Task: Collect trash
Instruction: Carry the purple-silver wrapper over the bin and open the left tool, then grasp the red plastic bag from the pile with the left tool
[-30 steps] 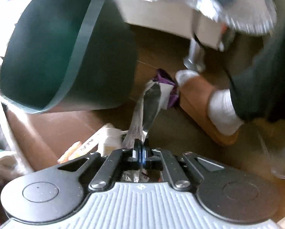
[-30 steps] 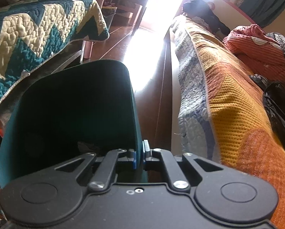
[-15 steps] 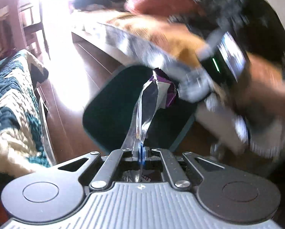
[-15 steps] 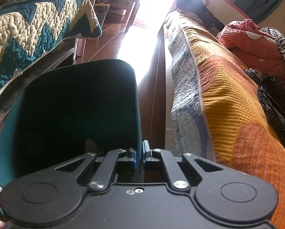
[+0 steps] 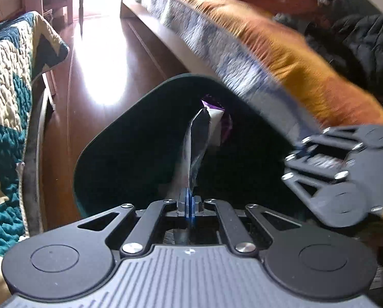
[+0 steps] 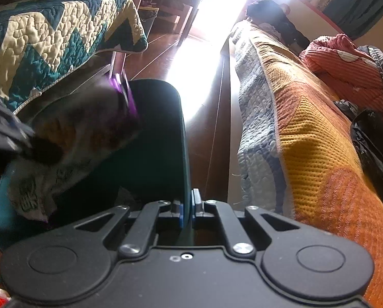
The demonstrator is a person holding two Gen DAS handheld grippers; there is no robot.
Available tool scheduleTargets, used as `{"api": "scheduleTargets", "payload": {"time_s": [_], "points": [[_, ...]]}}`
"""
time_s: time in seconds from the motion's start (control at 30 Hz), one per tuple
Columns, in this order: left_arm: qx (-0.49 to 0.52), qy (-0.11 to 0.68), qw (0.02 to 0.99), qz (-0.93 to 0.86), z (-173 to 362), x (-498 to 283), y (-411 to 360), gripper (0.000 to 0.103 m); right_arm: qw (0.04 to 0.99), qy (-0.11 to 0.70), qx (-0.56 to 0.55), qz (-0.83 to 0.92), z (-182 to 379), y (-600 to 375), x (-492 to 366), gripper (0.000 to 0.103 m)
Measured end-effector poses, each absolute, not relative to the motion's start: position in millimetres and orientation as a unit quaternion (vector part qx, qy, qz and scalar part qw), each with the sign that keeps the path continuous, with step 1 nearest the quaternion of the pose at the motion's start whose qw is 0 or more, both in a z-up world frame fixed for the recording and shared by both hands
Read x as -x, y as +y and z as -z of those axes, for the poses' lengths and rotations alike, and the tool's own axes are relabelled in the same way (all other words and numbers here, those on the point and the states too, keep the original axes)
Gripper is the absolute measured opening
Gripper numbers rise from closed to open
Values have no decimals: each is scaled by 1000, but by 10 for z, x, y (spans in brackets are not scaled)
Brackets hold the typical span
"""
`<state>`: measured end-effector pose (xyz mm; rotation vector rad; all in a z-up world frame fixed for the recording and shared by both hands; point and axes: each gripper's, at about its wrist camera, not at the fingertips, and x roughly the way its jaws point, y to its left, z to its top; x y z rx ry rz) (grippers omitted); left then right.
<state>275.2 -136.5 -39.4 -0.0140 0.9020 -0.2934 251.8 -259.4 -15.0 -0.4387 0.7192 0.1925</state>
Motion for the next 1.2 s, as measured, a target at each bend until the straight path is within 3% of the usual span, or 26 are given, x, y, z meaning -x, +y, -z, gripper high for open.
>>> {"api": "scheduleTargets", "payload": {"time_s": [0.23,0.33,0.4,0.43,0.57,0.63,0.7,1.2], "points": [[-2,459,878,138,560,-2739,-1353,7,908,348,214,-95,153,-2591,-2516,4],[-15,456,878,144,534,-2637,-1341,34,908,348,214,-96,156,-2588,-2511,4],[-29,445,882,149,481,-2538,-1330,69,908,348,214,-96,155,-2586,-2510,4],[-36,436,886,154,448,-2451,-1310,72,907,348,215,-96,156,-2580,-2509,4],[-79,419,884,192,357,-2091,-1204,74,907,347,218,-97,157,-2578,-2510,4],[-110,411,878,220,374,-1857,-1137,82,906,348,218,-98,154,-2581,-2517,4],[-146,414,866,239,486,-1635,-1111,83,906,349,218,-98,151,-2577,-2518,4],[-233,638,687,257,2586,-977,-1106,83,905,352,218,-95,159,-2590,-2528,4]]}}
